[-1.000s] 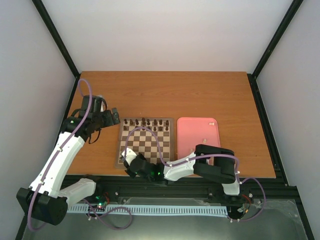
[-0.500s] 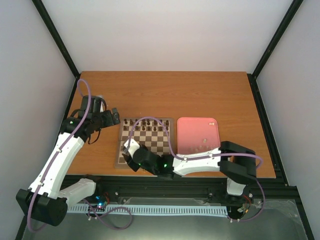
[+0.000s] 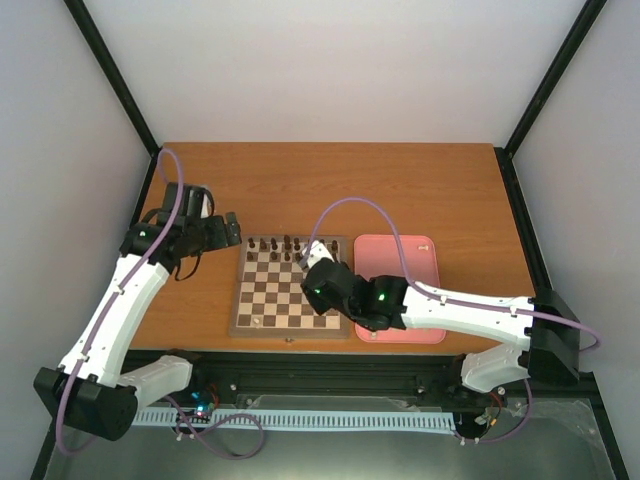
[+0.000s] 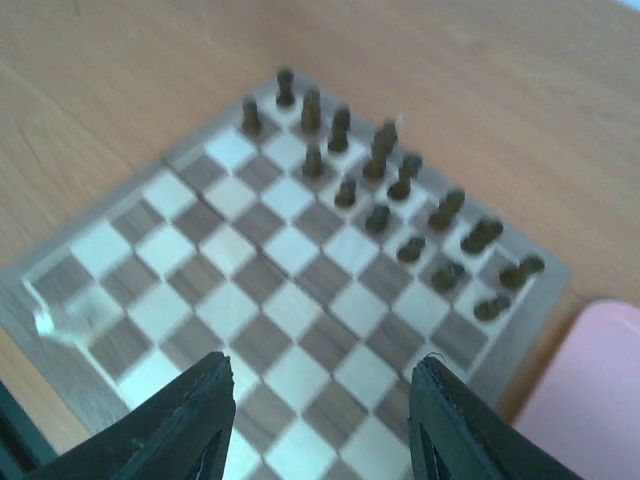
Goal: Set up the chess pieces on the board
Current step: Place the chess piece on the chessboard, then adjust the chess piece on the chessboard.
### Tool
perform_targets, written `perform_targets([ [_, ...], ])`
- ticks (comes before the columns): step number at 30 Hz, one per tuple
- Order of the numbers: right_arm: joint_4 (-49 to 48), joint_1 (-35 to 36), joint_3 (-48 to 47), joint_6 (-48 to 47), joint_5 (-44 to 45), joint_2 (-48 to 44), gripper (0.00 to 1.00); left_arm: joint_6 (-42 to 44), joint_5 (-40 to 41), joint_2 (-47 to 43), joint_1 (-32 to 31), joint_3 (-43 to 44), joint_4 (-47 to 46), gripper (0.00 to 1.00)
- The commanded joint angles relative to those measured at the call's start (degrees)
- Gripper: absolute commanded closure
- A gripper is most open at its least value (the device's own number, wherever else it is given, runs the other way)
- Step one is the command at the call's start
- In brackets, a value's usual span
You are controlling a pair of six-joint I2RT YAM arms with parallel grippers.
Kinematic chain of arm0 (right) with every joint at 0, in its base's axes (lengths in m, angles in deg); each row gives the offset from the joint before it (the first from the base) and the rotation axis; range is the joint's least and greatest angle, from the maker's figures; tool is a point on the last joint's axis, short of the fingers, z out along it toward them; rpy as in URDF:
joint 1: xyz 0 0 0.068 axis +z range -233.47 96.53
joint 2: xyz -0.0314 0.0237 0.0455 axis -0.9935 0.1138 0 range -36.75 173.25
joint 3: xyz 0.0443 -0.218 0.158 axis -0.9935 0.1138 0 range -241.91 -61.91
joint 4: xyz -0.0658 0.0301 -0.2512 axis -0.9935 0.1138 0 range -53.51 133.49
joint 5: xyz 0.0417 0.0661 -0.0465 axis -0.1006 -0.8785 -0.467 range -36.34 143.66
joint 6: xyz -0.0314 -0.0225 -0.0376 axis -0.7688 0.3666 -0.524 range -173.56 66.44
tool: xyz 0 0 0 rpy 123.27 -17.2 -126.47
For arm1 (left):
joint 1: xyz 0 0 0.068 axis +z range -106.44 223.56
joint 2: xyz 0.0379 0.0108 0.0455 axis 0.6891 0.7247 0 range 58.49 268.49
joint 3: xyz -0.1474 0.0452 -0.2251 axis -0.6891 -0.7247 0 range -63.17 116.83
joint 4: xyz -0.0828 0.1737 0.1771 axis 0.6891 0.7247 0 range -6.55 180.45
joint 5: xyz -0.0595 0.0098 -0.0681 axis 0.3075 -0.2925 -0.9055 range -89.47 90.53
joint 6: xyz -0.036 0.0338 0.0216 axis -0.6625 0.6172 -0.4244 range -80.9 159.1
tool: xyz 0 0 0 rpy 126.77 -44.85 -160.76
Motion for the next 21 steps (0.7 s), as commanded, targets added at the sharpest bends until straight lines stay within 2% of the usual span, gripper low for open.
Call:
perform_targets([
  [1, 13.6, 0.3, 0.8, -0.1, -4.6, -1.1, 0.52, 1.0, 0.4, 1.2, 0.0, 0.5, 1.5, 0.00],
  [5, 14.0, 1.3, 1.9, -3.1, -14.3, 0.9, 0.53, 1.2, 1.5, 2.5, 0.0, -0.7, 0.6, 0.00],
  [12, 11.5, 2.2, -0.5, -6.1, -20.0, 7.4, 0.52, 0.7, 1.5, 3.5, 0.0, -0.9, -0.2, 0.00],
  [21, 10.8, 2.2, -8.2, -7.2, -21.9, 19.8, 0.50, -0.6, 2.8, 0.5, 0.0, -0.5, 0.3, 0.00],
])
